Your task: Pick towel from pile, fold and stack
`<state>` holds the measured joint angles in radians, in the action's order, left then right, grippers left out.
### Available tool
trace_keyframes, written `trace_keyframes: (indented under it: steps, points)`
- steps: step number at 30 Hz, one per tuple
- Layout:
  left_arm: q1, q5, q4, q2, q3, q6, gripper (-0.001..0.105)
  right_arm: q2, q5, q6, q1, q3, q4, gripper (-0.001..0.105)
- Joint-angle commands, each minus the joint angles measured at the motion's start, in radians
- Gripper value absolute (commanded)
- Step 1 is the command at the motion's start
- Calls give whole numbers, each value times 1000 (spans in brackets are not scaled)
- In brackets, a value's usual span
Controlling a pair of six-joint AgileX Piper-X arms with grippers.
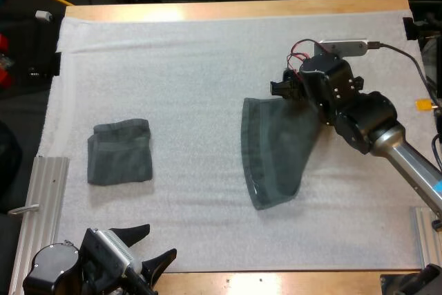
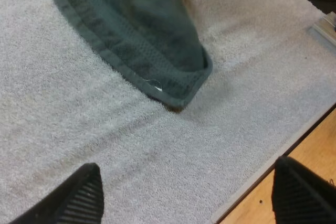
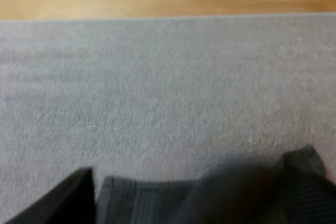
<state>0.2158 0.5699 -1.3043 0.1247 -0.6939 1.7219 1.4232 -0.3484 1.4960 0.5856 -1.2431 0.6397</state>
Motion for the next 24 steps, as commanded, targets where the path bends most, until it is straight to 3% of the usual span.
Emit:
trace_keyframes:
  steps: [1, 7, 15, 24]
  points:
    - [6, 10, 8, 1, -2, -2, 65, -19, -10, 9, 2, -14, 41, 73]
    - [6, -1, 8, 1, -2, -7, 65, -86, 51, 35, 52, -15, 197, 57]
    - [6, -149, 8, 1, -2, -7, 65, -121, 105, 125, 227, 16, 342, 57]
    - [6, -171, 6, 1, -2, -7, 65, -121, 151, 80, 399, 196, 302, 57]
